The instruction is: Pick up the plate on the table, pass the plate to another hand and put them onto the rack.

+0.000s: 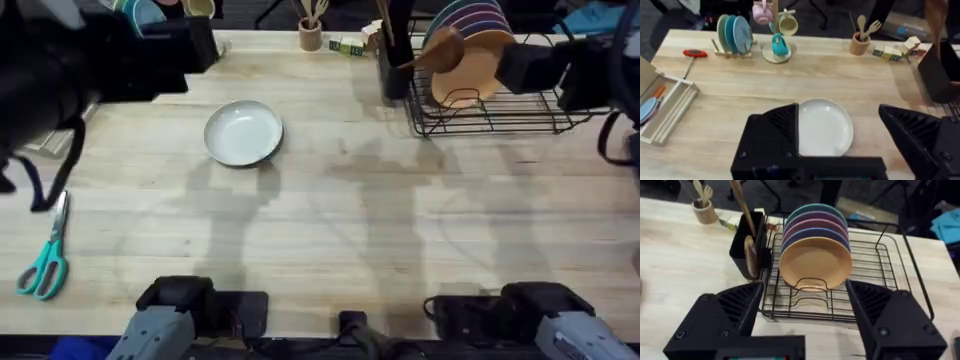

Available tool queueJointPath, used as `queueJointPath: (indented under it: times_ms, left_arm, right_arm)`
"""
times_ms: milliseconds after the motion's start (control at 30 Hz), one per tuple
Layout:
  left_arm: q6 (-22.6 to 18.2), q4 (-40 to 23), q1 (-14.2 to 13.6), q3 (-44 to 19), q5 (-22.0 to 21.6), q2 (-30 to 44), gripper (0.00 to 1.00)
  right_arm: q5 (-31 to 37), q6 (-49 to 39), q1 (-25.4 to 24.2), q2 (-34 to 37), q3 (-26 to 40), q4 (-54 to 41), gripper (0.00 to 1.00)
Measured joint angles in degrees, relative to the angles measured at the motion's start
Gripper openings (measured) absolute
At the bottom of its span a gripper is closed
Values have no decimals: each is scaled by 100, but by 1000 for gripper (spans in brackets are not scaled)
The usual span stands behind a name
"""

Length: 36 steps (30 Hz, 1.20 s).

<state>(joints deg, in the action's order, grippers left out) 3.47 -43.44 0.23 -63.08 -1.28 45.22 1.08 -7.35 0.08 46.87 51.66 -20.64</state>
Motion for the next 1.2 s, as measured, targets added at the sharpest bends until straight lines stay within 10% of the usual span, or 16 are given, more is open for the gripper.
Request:
queueJointPath:
  times_ms: [767, 1200]
  left_arm:
    - [0, -306, 13, -373, -284, 694, 993]
    - [172, -264, 624, -375, -455, 1472, 993]
  right_arm:
    - [-72, -2, 0, 376, 300, -267, 994]
    - [-73, -2, 0, 376, 302, -434, 995]
